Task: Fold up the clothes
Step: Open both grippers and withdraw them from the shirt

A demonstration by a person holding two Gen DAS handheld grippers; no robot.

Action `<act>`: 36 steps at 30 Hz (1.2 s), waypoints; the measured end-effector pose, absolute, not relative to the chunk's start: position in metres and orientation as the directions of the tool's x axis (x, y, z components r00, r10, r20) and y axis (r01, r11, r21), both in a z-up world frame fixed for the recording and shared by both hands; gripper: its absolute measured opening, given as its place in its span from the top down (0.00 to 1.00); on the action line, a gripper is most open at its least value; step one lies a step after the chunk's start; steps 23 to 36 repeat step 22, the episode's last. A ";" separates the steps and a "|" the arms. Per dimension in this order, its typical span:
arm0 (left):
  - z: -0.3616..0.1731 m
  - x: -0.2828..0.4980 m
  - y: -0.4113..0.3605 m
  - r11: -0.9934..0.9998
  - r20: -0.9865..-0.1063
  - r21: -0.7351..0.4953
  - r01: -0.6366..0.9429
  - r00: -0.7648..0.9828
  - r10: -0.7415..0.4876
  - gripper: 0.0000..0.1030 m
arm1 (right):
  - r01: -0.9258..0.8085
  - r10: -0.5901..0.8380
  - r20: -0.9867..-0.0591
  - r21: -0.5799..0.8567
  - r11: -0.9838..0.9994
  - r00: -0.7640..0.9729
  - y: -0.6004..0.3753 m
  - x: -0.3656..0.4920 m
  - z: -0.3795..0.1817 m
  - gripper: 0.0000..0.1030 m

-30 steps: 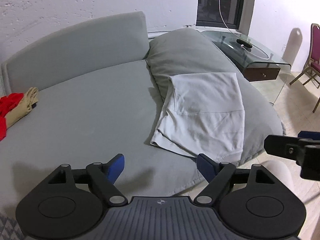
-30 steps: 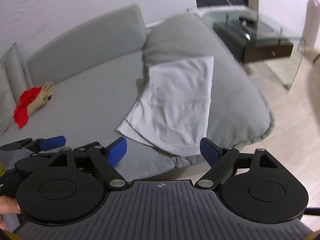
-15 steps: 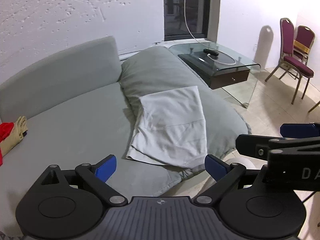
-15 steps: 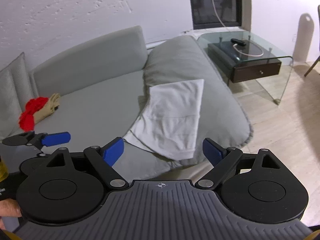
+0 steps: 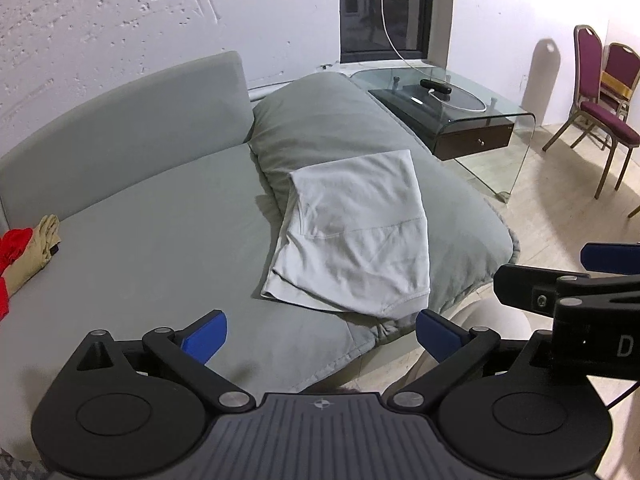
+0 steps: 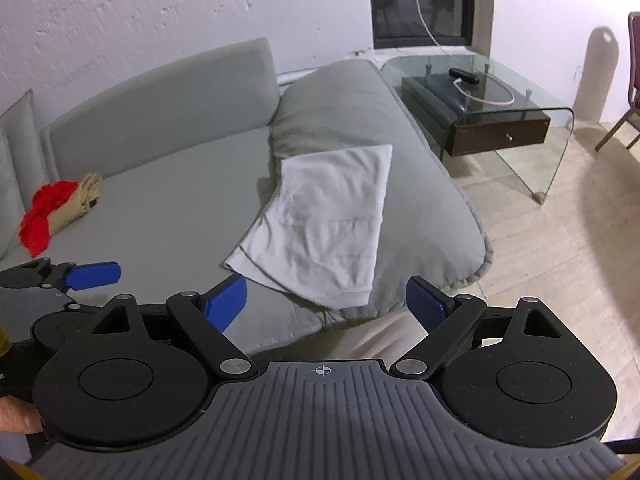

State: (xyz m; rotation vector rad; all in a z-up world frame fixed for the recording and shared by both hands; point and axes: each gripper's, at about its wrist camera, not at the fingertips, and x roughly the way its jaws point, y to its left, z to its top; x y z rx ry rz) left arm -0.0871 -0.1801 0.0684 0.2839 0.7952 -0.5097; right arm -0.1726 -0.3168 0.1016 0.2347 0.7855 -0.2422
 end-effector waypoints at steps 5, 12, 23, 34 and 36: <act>0.067 -0.086 -0.180 0.844 -0.744 0.048 0.534 0.583 -0.326 0.01 | 0.301 -0.125 -0.719 0.122 0.946 0.684 -0.318 -0.173 0.099 0.12; 0.065 -0.085 -0.182 0.841 -0.747 0.049 0.538 0.579 -0.327 0.01 | 0.302 -0.127 -0.722 0.119 0.946 0.680 -0.319 -0.172 0.097 0.12; 0.060 -0.079 -0.186 0.843 -0.754 0.058 0.535 0.577 -0.314 0.01 | 0.304 -0.125 -0.732 0.117 0.945 0.670 -0.321 -0.166 0.093 0.12; 0.060 -0.079 -0.186 0.843 -0.754 0.058 0.535 0.577 -0.314 0.01 | 0.304 -0.125 -0.732 0.117 0.945 0.670 -0.321 -0.166 0.093 0.12; 0.060 -0.079 -0.186 0.843 -0.754 0.058 0.535 0.577 -0.314 0.01 | 0.304 -0.125 -0.732 0.117 0.945 0.670 -0.321 -0.166 0.093 0.12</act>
